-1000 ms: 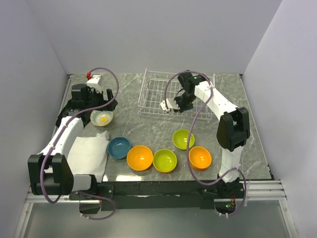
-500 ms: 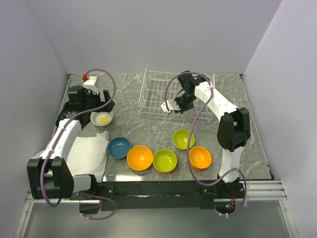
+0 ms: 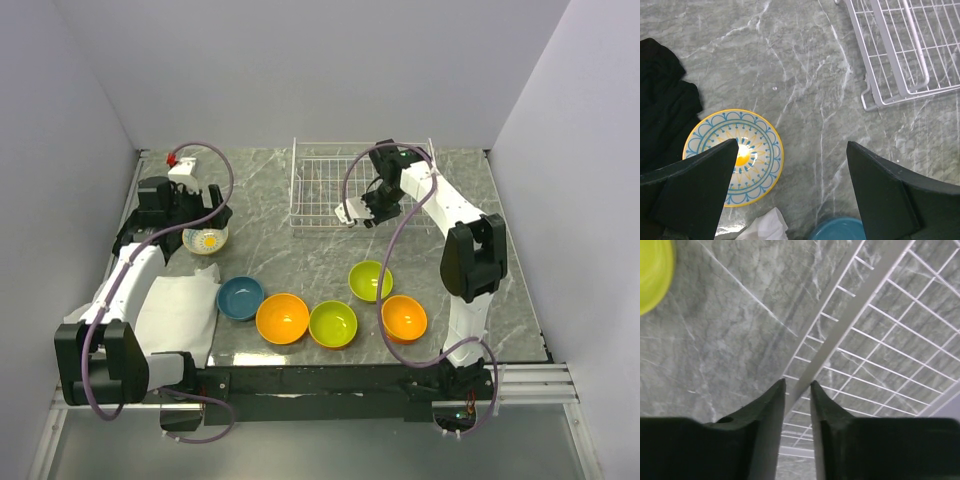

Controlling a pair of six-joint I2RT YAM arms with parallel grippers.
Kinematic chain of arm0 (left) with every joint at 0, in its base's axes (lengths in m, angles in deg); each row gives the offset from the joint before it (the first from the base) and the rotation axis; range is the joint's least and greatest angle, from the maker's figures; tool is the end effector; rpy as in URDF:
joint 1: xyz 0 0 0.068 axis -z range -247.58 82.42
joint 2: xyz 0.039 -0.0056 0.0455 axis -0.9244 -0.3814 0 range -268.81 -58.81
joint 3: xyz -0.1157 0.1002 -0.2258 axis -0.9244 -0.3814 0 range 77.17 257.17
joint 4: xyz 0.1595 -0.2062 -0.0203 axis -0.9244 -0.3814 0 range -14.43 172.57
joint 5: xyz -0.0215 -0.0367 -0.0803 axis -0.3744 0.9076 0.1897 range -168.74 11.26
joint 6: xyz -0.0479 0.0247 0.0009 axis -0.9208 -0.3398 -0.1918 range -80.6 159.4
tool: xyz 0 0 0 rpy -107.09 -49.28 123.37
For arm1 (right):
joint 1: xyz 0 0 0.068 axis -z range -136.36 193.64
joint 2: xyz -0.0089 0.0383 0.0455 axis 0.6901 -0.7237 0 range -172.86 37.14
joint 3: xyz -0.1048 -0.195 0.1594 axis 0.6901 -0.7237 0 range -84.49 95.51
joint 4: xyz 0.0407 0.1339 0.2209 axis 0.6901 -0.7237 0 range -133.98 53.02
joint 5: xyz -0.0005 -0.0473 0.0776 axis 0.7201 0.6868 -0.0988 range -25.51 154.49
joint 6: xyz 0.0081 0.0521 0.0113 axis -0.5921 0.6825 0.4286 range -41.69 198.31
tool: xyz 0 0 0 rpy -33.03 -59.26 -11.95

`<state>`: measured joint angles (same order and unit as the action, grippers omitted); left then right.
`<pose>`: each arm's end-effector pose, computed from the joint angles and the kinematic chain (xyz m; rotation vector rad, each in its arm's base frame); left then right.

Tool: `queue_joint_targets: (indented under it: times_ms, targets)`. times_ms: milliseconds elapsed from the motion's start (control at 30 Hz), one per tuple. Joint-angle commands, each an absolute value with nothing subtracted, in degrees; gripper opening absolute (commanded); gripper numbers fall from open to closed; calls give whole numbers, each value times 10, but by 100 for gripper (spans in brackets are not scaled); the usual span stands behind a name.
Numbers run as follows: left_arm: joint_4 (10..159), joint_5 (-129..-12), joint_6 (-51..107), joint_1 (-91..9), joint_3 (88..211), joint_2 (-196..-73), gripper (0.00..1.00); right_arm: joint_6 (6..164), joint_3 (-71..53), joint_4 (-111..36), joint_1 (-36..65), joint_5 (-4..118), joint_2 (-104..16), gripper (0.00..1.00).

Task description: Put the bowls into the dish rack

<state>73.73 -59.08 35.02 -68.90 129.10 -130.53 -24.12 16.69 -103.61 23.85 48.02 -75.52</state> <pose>0.2826 -0.0054 0.2861 0.1084 2.0585 -0.3876 0.3693 0.1435 0.2614 -2.4677 1.3136 0.1117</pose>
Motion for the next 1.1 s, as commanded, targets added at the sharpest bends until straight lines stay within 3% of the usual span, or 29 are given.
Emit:
queue_joint_targets:
  times_ms: [0,233,400,533,667,833,1067]
  targets:
    - [745,-573,338,-692,1304,-1275,97,-186,177,-1083,228,460,-736,39]
    - [637,-543,458,-688,1391,-1274,97,-34,222,-1078,232,425,-661,50]
    - [570,-547,536,-687,1390,-1262,97,88,119,-984,233,391,-554,51]
    - [597,-583,551,-687,1345,-1232,97,150,5,-935,231,353,-468,53]
    - [644,-632,496,-687,1329,-1226,97,405,-56,-851,201,409,-413,53]
    - [642,-714,399,-687,1357,-1253,97,589,-164,-754,129,484,-335,53]
    - [660,-806,382,-678,1340,-1225,97,852,-187,-721,70,553,-390,50]
